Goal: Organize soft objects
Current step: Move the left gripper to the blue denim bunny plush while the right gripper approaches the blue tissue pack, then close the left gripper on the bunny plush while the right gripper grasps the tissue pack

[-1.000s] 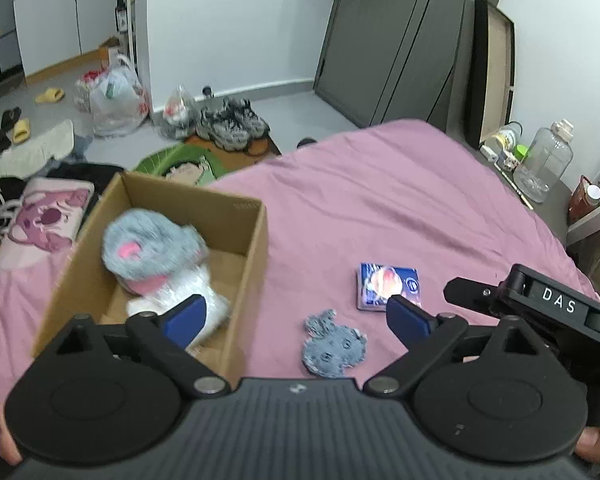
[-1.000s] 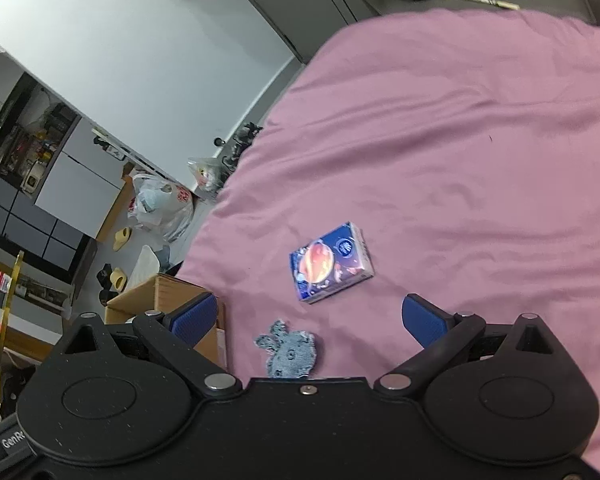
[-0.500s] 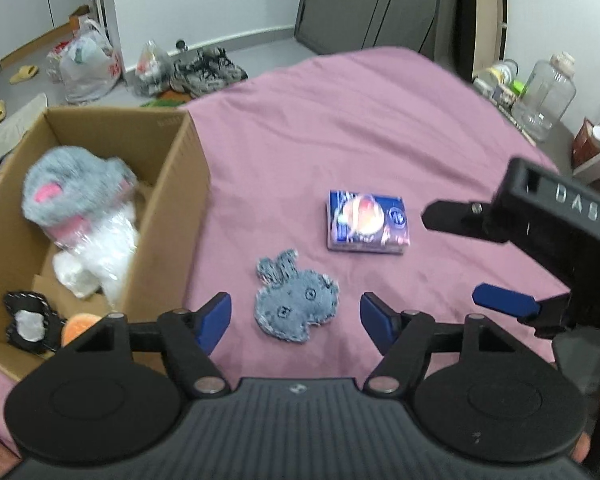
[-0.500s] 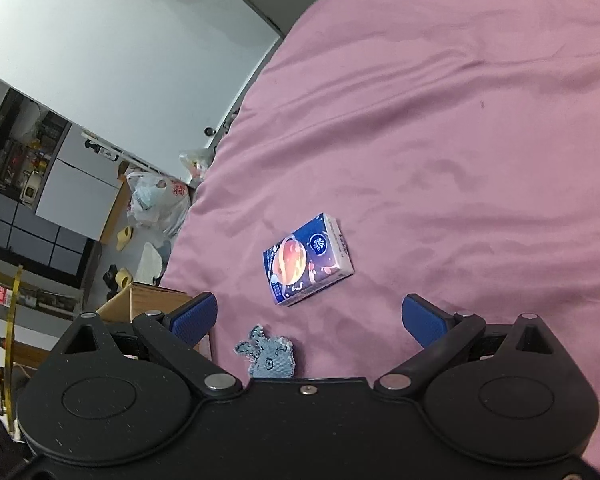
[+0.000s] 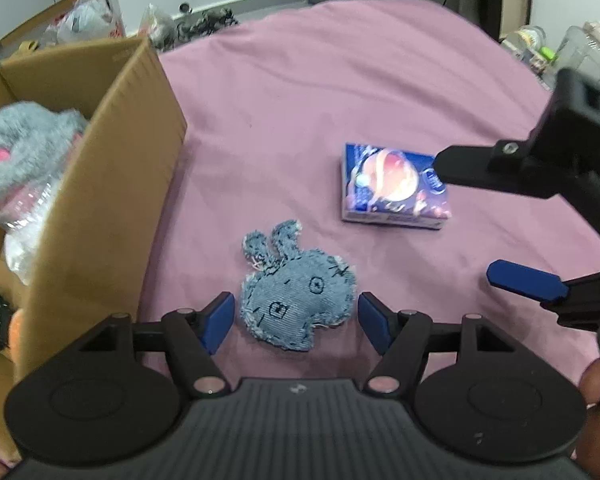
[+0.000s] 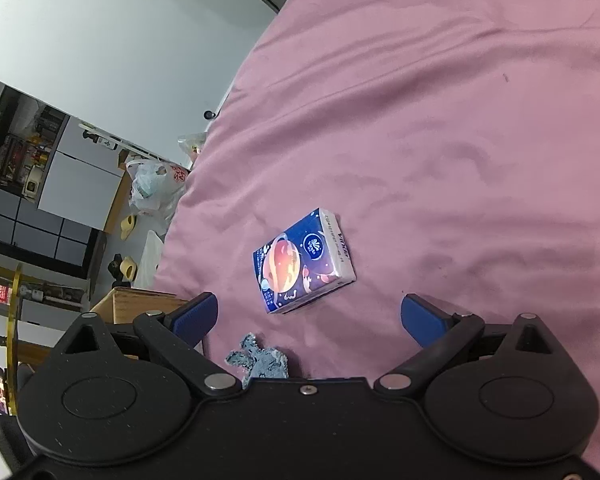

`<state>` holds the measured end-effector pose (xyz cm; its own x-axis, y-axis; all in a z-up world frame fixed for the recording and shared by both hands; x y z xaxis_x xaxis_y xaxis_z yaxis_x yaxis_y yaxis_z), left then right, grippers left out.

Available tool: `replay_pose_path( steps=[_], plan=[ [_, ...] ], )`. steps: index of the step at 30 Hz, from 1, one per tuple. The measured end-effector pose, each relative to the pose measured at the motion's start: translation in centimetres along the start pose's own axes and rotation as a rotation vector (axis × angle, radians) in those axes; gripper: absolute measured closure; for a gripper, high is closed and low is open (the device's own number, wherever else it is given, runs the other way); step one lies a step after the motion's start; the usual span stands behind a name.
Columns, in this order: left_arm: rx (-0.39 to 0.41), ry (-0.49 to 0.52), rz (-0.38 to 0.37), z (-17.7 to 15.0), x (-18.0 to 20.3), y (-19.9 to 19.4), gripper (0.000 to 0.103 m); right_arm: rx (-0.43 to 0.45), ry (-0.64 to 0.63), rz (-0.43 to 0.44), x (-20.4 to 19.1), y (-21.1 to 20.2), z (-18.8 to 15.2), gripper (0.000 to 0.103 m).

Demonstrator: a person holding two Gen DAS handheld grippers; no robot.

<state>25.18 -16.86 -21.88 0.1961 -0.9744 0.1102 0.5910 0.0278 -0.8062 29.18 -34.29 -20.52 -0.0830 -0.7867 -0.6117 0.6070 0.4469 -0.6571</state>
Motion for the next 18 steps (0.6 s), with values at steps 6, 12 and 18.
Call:
replay_pose_path(
  steps=[6, 12, 18],
  plan=[
    [0.014, -0.008, 0.017, 0.2, 0.1, 1.2, 0.044, -0.026, 0.009, 0.016, 0.0, 1.7, -0.1, 0.006],
    [0.014, -0.025, 0.013, 1.3, 0.4, 1.5, 0.056, -0.03, 0.039, 0.035, 0.4, 2.7, 0.2, 0.006],
    [0.003, -0.03, 0.006, 1.5, 0.3, 1.8, 0.057, -0.027, -0.005, 0.044, 0.0, 3.0, 0.2, 0.01]
  ],
)
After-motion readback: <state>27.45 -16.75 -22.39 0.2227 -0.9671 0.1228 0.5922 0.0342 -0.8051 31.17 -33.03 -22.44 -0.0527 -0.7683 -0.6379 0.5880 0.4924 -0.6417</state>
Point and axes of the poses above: each gripper's, at about its wrist camera, not at the fingertips, and y roughly the way its jaws point, x to its right, z to its top, the point moved 2 cm from there along y, roughly the way its jaws point, and after that the axes turned 13 degrees about x, right-handed, at the moved point
